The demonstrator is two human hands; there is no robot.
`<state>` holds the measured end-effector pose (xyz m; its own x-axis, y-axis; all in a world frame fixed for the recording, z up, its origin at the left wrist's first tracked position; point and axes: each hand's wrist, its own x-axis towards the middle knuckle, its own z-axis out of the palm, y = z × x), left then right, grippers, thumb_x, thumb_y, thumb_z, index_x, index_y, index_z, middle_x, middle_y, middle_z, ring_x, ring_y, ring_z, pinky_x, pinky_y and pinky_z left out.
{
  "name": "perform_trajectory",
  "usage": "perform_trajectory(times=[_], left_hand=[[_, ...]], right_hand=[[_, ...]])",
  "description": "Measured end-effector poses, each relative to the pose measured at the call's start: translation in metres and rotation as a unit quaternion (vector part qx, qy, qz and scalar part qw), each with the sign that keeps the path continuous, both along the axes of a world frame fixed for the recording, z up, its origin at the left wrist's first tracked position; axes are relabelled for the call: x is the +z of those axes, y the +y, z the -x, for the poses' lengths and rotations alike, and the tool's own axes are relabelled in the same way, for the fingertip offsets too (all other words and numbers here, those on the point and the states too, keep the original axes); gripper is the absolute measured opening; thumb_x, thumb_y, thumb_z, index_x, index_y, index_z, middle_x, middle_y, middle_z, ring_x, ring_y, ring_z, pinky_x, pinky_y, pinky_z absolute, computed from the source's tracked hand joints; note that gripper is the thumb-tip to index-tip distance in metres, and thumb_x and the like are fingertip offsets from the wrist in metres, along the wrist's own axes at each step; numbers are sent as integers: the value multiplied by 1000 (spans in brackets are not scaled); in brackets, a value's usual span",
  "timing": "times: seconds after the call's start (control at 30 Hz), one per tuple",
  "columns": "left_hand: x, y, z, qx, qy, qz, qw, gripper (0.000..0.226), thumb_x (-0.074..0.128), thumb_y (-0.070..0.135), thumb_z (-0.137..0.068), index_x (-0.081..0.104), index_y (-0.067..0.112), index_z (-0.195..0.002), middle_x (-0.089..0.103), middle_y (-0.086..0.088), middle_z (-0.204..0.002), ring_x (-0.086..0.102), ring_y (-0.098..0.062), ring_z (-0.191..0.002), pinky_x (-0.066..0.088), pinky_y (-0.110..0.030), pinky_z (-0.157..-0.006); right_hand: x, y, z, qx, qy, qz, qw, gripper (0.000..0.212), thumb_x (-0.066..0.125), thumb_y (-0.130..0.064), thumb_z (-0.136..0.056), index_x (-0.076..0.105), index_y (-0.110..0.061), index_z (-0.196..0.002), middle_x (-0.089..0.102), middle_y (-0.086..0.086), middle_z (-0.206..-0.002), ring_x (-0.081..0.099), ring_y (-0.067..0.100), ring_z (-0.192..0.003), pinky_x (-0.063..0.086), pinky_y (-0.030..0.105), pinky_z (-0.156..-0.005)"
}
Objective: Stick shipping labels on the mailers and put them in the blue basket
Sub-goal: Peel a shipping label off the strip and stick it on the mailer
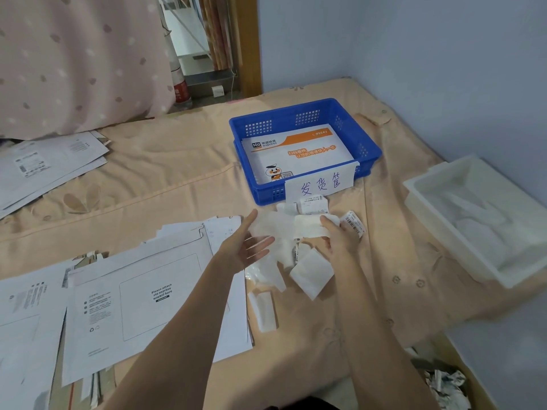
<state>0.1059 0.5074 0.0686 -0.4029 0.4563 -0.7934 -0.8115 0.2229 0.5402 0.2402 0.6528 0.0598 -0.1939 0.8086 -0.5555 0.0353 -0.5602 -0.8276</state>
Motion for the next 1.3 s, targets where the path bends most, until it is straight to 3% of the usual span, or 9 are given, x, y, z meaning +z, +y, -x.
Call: perform_trajectory(times=[0.2,0.37,0.57,0.73,0.8,0.97,1.1,1.2,1.3], left_hand=[[-5,-1,-4,-2,81,35,996,16,77,2,-75,65,8,-86,61,-7,-93,65,-23,-81,60,-28,-61],[-7,0,-1,40,82,58,994,16,74,-1,-76,61,6,-80,54,-11,-100,63,-25,-83,59,-29,-61],[-6,2,0,70,77,75,992,21,73,-4,-76,55,6,-80,51,-10,-91,61,-25,-80,57,-34,-71],[-8,-8,9,87,83,89,989,10,69,-4,-80,61,3,-80,61,-14,-91,64,-23,-71,58,-30,-59],[-9,-22,20,109,97,93,985,8,69,-3,-81,62,2,-80,64,-15,-91,66,-23,-69,57,-29,-58],[-1,-11,10,21,100,43,994,41,79,4,-74,60,-2,-110,65,-19,-107,70,-21,-56,57,-24,-50],[-4,18,-10,-5,149,62,987,67,81,6,-73,32,8,-119,60,-16,-100,67,-22,-53,59,-28,-53],[-8,27,-20,-154,283,167,932,61,76,39,-79,35,12,-116,56,-8,-101,66,-21,-59,57,-29,-60],[-17,30,-24,-340,424,269,795,54,56,66,-81,51,19,-105,54,-5,-115,58,-26,-101,49,-39,-89]], right_hand=[[-2,0,0,-26,18,23,999,21,75,-10,-81,58,-20,-72,62,1,-81,59,11,-65,43,16,-40],[-1,-4,-1,-26,32,39,998,15,72,-4,-82,60,-13,-83,61,0,-80,59,11,-66,42,15,-35],[-10,-8,-1,-21,-11,13,1000,21,74,-11,-81,68,-12,-102,68,9,-97,65,23,-82,58,38,-68],[-12,0,-11,-72,-57,-9,996,7,69,-17,-85,62,-17,-84,64,2,-95,60,18,-73,50,17,-52],[-14,14,-23,-123,-84,-34,988,14,69,-21,-83,67,-16,-95,68,1,-97,65,21,-80,57,26,-68],[-6,16,-15,-117,-42,-38,991,29,71,-20,-83,68,-9,-109,68,4,-107,65,21,-93,55,37,-85],[-6,3,-2,-107,-5,-21,994,31,73,-24,-82,67,-9,-108,67,4,-107,65,23,-93,57,42,-82],[-8,1,-4,-113,-7,-21,993,36,68,-36,-86,66,-11,-113,68,5,-102,63,18,-75,55,27,-60],[-6,-4,-7,-71,-57,-35,995,37,53,-52,-92,62,-19,-105,67,0,-87,55,12,-51,41,17,-42]])
